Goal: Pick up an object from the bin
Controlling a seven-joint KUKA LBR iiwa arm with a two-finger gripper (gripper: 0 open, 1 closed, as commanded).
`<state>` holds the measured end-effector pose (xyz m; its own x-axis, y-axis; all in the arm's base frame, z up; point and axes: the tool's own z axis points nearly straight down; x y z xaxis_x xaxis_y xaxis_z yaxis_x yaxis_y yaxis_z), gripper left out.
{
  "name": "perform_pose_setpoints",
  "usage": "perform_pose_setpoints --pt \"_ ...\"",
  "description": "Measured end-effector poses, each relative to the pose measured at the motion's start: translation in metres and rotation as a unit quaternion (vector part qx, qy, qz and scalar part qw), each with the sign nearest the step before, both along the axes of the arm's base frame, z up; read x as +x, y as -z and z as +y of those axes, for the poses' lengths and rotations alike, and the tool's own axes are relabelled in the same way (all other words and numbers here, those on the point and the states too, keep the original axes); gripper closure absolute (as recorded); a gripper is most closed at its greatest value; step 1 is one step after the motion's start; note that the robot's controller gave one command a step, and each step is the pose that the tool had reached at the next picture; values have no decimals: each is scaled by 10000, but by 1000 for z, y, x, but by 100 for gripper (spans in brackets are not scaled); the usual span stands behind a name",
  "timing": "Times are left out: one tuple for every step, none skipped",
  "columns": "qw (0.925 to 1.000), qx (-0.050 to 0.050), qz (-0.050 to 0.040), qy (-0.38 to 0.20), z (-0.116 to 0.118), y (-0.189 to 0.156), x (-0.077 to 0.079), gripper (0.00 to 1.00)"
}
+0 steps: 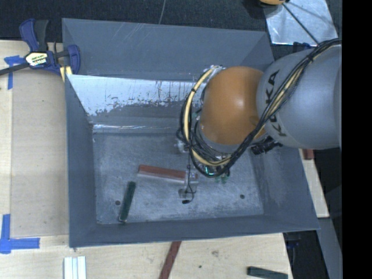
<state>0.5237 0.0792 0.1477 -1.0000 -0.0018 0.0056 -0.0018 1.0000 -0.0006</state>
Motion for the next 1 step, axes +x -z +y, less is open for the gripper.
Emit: perform_pose_setpoints --pt "10000 6 -41 8 0 -4 2 0"
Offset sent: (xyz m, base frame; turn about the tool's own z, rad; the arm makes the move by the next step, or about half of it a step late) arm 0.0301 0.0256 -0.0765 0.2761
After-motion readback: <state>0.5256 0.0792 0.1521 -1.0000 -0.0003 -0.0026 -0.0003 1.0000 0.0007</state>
